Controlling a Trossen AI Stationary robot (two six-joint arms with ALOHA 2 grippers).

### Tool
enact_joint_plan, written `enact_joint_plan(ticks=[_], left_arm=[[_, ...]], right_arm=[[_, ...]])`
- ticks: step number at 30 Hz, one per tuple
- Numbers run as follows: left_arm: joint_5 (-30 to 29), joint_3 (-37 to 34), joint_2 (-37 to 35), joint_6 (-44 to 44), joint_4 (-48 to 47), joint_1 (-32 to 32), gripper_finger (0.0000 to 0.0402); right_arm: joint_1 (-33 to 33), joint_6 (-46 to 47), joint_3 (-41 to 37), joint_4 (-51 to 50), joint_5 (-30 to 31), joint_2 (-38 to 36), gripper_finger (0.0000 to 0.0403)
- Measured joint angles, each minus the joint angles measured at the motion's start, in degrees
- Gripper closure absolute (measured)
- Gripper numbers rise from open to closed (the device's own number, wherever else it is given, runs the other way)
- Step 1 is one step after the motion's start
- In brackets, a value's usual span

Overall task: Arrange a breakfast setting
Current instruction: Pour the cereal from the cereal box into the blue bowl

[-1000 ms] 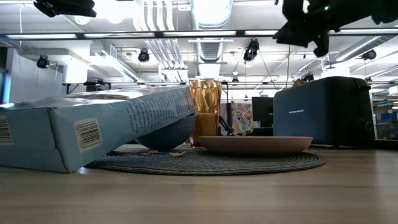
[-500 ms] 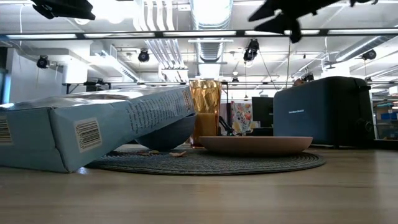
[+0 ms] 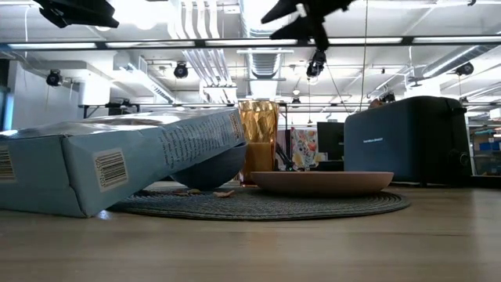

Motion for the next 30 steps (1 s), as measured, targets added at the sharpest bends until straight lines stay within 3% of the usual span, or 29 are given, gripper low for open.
enact_joint_plan(ticks=[8,16,20,30], left_arm=[[3.02,0.0,-0.29,-1.16,-0.3,0.0,0.0208],[3.56,0.0,-0.6,-1.16,-0.48,0.0,0.0208],[4.49,0.0,-0.62,-1.16,-0.51,0.0,0.0208],[4.53,0.0,-1.06,-1.16,-0.92,0.0,0.0208]], right_arm=[[-1.88,-0.06,15.98,-18.23,-1.13,8.69,0.022],[-8.29,8.25,21.97,-18.79,-22.25,16.55,0.0221],[-9.9,9.5,25.61,-19.24,-28.55,20.62,0.0221],[-10.63,5.89,38.33,-31.63,-31.69,28.85,0.0221]])
